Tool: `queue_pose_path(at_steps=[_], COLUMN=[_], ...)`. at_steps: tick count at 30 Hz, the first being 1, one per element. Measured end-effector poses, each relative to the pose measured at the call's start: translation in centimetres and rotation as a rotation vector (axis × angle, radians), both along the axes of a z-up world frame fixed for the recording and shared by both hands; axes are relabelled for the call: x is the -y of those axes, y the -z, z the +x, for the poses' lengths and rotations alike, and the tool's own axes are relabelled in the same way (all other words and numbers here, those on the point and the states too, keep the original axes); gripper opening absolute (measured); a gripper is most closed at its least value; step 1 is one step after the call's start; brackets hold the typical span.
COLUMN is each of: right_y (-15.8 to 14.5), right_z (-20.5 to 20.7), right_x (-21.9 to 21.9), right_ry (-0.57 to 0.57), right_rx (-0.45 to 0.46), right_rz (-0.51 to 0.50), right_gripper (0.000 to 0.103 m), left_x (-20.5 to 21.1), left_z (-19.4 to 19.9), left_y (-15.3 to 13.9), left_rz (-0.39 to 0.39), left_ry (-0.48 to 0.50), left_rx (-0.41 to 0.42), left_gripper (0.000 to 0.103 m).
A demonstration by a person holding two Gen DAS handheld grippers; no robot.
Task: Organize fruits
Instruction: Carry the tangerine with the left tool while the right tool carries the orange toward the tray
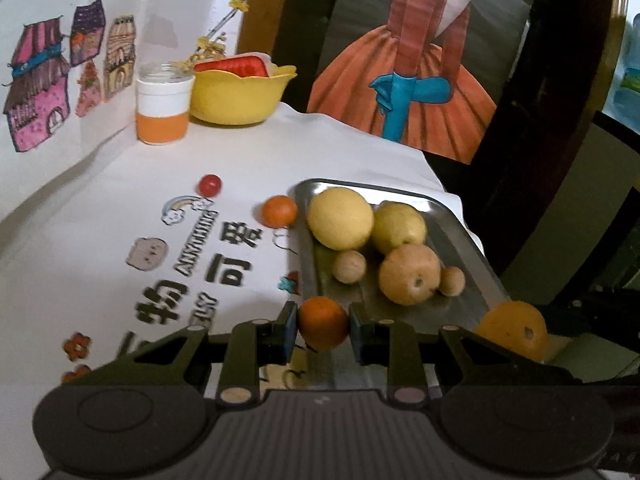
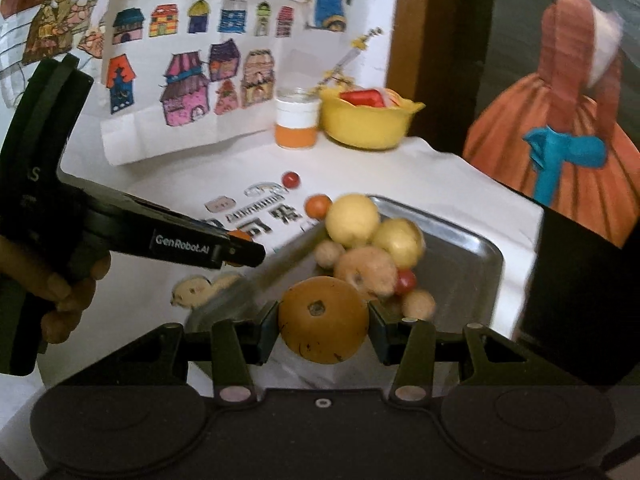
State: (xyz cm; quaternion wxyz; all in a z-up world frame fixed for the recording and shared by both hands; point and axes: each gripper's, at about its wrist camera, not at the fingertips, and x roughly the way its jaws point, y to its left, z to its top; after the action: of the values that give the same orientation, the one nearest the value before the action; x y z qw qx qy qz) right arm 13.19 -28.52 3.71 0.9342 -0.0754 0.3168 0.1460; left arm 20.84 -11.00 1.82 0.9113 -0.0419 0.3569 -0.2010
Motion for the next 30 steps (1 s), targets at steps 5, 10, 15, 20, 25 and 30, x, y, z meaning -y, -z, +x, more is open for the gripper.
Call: queue_pose_path(at_steps=[5, 10, 15, 20, 25, 30], right_y=[1.1, 1.7, 2.2, 2.3, 2.5, 3.3], right_z=[-1.2, -1.4, -0.7, 0.5, 1.3, 1.7], right_x=[1.2, 2.4, 2.1, 1.9, 1.8, 1.6], right_ry=[0.063, 0.142, 0.176, 0.181, 0.18, 0.172], right_rx=[0.01, 0.037, 0.052, 0.065, 0.082, 0.08], right_rz=[0.02, 0.064, 0.048, 0.06, 0.071, 0.084], right_gripper=[0.049, 0.049, 0.049, 0.049, 0.049, 0.049], left_x=[1.3, 2.2, 2.3, 2.4, 2.4, 2.3], left_z=[-0.5, -0.1, 0.5, 0.9, 1.1, 1.2], left_y=[0.8, 1.7, 2.1, 2.1, 1.7, 1.2], left_rz=[0.005, -0.01, -0.028, -0.034, -0.044, -0.049], left_ry=[0.008, 0.006, -0.001, -0.003, -0.008, -0.02], left_rx=[0.033, 0.052, 0.042, 0.037, 0.045, 0.057], left_gripper=[0.03, 0.03, 0.03, 0.03, 0.03, 0.03])
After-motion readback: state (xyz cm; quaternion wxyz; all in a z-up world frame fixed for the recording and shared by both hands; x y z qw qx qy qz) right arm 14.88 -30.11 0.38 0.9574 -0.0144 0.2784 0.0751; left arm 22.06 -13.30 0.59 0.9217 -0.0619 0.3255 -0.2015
